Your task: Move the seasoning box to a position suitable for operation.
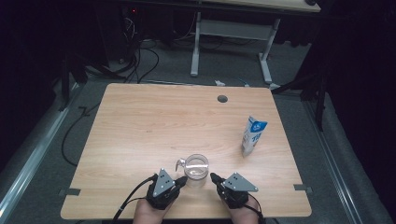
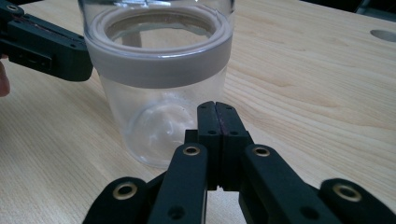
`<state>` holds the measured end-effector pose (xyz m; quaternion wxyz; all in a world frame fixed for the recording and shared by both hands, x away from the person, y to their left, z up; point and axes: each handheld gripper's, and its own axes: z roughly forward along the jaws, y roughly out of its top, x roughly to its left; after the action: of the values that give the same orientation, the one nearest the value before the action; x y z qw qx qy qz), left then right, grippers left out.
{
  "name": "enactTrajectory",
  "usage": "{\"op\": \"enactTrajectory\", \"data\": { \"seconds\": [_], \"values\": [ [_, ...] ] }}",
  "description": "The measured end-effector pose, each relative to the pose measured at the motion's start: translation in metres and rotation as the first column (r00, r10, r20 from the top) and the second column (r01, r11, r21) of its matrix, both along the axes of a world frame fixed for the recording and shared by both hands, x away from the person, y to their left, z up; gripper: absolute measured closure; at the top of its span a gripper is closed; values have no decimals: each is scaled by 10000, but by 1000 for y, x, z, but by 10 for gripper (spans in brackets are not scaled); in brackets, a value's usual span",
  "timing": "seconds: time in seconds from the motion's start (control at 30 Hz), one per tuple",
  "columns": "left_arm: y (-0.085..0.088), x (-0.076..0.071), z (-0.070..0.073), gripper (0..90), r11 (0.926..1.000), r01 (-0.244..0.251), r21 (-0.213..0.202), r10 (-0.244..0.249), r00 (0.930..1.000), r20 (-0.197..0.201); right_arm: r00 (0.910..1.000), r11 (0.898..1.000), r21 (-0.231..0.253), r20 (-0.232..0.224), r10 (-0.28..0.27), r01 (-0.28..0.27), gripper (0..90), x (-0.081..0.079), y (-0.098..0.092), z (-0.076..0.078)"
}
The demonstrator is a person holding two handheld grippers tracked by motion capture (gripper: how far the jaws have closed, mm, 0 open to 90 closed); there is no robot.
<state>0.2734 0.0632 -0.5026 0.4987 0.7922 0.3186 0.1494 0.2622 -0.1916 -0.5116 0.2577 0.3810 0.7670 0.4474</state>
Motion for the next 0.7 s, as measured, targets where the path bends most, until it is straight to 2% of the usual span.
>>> {"op": "enactTrajectory", "data": {
  "seconds": [0.07,0.1,0.13,0.3,0.4,0.5,0.6,0.7],
  "values": [
    [5,0,1,875,9999,-117,-56,118,9999,80,10000,10000,47,95,4,-5,896,-1,0,1],
    [14,2,1,867,9995,-301,-66,301,9995,57,9999,10000,72,146,17,-18,896,-2,1,2],
    [14,2,1,858,9995,-301,-66,301,9995,57,9999,10000,72,146,17,-18,896,-2,1,2],
    [41,9,4,830,9945,-1033,-144,1035,9946,118,9998,10000,-48,178,-4,5,897,3,11,1],
    [46,11,3,826,9928,-1197,-97,1199,9927,155,9999,10000,-7,166,-21,21,897,8,15,1],
    [53,15,4,800,9905,-1375,-32,1375,9905,91,9998,9998,-53,35,186,-185,896,20,23,-1],
    [55,16,5,744,9895,-1441,-69,1442,9894,140,9999,9999,-54,-36,121,-121,894,22,22,-3],
    [57,18,7,730,9901,-1402,-80,1403,9899,226,10000,10000,-27,-66,-45,45,884,18,12,-4]
  ]
}}
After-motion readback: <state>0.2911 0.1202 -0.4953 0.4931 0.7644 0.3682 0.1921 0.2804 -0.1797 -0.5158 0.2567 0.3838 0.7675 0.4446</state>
